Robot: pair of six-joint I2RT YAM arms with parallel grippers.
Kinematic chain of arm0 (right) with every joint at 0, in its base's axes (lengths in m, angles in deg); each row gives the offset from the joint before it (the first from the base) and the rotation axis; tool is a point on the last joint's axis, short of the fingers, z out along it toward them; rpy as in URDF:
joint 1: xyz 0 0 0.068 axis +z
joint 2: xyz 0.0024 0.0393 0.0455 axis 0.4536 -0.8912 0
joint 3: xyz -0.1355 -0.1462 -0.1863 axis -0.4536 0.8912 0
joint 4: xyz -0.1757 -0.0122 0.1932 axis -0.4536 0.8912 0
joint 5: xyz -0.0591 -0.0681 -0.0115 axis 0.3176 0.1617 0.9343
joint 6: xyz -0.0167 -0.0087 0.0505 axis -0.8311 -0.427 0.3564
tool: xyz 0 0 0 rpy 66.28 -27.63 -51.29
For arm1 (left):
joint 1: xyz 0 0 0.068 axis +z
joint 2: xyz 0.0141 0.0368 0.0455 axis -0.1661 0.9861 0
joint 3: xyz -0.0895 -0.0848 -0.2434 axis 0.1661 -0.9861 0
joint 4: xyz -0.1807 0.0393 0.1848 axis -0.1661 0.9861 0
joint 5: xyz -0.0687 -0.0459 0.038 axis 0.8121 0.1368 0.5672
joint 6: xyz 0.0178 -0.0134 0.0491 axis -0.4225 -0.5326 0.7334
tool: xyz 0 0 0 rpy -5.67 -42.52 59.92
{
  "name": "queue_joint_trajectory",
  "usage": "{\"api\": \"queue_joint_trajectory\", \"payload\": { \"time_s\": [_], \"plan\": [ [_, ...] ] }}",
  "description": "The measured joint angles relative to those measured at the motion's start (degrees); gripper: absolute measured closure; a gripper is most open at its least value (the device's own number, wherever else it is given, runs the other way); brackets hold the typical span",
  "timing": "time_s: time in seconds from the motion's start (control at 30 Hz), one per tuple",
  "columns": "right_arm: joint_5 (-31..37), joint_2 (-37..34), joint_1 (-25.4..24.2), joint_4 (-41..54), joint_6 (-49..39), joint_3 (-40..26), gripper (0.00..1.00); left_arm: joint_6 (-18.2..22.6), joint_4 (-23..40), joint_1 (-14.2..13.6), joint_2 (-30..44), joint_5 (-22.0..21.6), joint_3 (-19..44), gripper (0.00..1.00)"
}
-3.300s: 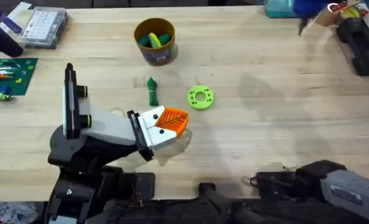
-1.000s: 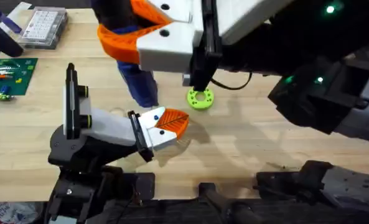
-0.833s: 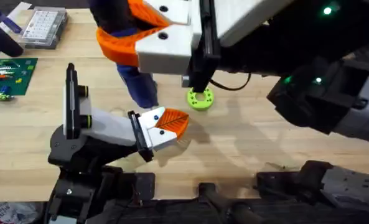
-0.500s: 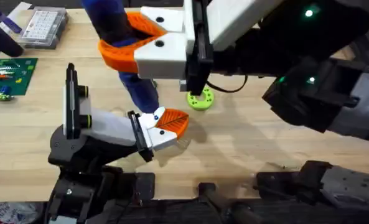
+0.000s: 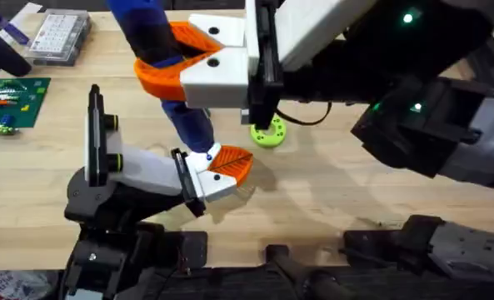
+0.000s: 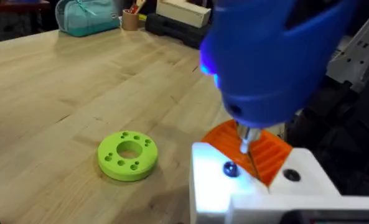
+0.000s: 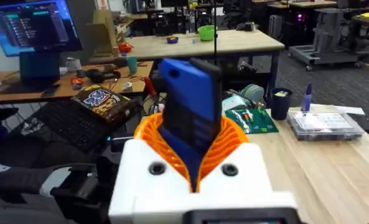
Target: Pick up the gripper from the table and insert it into the empty holder that is missing its gripper. Then pick up a screw, insert it into the mounting hole, and use the screwdriver to tighten it. Finally, clean up the table by picking up the vegetable and placing it into the bucket.
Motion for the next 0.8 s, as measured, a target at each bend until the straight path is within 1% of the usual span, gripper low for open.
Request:
{"api": "queue_joint_trajectory", "payload": {
  "time_s": [0.57,0.8],
  "plan": [
    [0.0,-0.1,0.0,1.1,-0.2,0.0,0.981,0.0,0.0,0.0,0.0,0.0,0.0,0.985],
    [0.0,-1.9,0.1,0.9,-0.2,0.0,0.981,-0.1,0.0,0.0,0.0,0.2,0.0,0.985]
  ]
}}
